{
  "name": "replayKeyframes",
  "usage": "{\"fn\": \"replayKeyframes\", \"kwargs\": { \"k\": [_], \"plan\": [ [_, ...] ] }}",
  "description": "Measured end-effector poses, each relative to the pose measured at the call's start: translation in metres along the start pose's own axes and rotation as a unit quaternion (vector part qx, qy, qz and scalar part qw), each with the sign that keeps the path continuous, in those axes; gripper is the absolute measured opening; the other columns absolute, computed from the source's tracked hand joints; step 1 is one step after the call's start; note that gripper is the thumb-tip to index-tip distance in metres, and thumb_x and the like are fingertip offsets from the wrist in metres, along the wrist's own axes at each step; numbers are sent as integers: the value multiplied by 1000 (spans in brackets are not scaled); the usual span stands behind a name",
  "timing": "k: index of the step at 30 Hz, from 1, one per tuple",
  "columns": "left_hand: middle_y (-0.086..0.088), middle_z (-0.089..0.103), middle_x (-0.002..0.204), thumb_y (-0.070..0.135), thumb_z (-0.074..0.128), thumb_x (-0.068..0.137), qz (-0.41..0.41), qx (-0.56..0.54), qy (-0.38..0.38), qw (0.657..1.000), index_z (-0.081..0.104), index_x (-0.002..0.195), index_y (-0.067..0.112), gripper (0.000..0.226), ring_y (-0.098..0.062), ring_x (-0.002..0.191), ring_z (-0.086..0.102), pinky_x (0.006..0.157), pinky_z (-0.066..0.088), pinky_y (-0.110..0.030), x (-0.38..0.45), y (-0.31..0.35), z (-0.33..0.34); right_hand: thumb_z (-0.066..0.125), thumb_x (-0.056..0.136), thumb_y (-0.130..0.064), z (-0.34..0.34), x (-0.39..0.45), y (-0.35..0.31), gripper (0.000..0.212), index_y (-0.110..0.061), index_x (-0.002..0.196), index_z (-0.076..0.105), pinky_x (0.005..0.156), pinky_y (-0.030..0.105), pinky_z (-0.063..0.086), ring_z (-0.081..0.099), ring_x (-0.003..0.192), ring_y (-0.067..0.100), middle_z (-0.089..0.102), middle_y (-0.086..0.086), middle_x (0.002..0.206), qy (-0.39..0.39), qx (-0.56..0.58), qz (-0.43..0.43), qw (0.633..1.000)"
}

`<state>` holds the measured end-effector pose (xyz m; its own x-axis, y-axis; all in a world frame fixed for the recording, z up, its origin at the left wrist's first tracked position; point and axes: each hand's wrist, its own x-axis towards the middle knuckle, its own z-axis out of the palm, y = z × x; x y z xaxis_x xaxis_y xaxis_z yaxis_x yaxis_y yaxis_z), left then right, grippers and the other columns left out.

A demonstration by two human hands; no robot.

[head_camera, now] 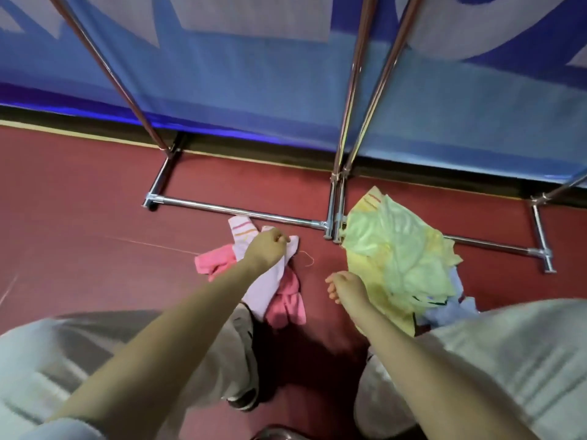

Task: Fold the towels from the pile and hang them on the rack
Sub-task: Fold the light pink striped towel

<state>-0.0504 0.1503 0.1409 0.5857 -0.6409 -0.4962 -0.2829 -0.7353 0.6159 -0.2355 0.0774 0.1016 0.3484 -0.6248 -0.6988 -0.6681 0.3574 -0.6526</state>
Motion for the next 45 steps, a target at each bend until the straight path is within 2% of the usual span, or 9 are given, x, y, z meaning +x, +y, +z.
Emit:
{"fn": "replayKeyframes", "kwargs": {
  "k": [3,7,11,14,19,23,29,35,45],
  "plan": [
    [-13,68,110,15,45,98,-68,9,4,998,63,98,13,18,-29,105,62,89,45,-31,29,-45,10,46,88,-6,36,34,21,27,-14,66,60,43,21,38,49,49,16,55,4,58,-16,-20,37,999],
    [-27,64,105,9,41,94,-106,38,10,994,60,94,-3,23,-43,102,59,76,41,-38,69,-107,32,52,90,-23,96,88,40,31,-17,60,55,73,42,50,58,72,30,66,20,77,-33,-60,65,996],
    [-22,62,120,15,42,98,-131,45,9,990,59,119,2,30,-38,112,57,89,43,-38,99,-142,57,61,88,-37,151,121,51,30,-13,105,67,81,31,46,64,98,25,69,11,105,-50,-40,70,995],
    [-20,63,119,15,40,97,-102,11,-3,995,60,115,0,31,-35,112,57,89,40,-34,114,-144,70,55,74,-43,182,149,71,40,-12,95,69,81,30,47,61,88,15,71,10,102,-31,-42,33,998],
    [-19,64,108,30,28,82,-63,-3,3,998,61,106,1,51,-34,101,58,77,38,-32,121,-129,66,46,97,-16,168,137,24,30,6,92,65,73,35,39,54,81,27,67,22,94,88,26,51,995],
    [-18,63,104,10,36,98,-29,10,20,999,61,102,0,27,-35,101,58,75,38,-34,117,-94,43,43,99,-13,127,127,-15,26,5,104,62,74,28,39,52,87,22,60,13,94,144,148,55,977],
    [-20,63,107,12,39,100,67,-35,53,996,59,105,-1,24,-35,102,57,85,41,-37,74,-7,-5,45,95,-9,54,69,-93,22,2,97,64,75,32,38,56,90,26,65,19,99,77,-65,-172,980],
    [-7,62,116,5,41,99,200,-149,63,966,63,114,9,27,-22,110,55,87,40,-18,-17,60,-48,51,94,-5,-28,-47,-162,14,-10,91,65,71,12,37,54,85,14,63,2,90,-46,-195,-393,897],
    [10,45,72,12,40,102,259,-193,98,941,45,72,22,33,6,64,41,68,36,-15,-136,91,-50,56,94,-7,-98,-135,-156,13,-8,90,68,74,12,42,56,76,0,66,-3,85,-18,-146,-481,864]
  ]
}}
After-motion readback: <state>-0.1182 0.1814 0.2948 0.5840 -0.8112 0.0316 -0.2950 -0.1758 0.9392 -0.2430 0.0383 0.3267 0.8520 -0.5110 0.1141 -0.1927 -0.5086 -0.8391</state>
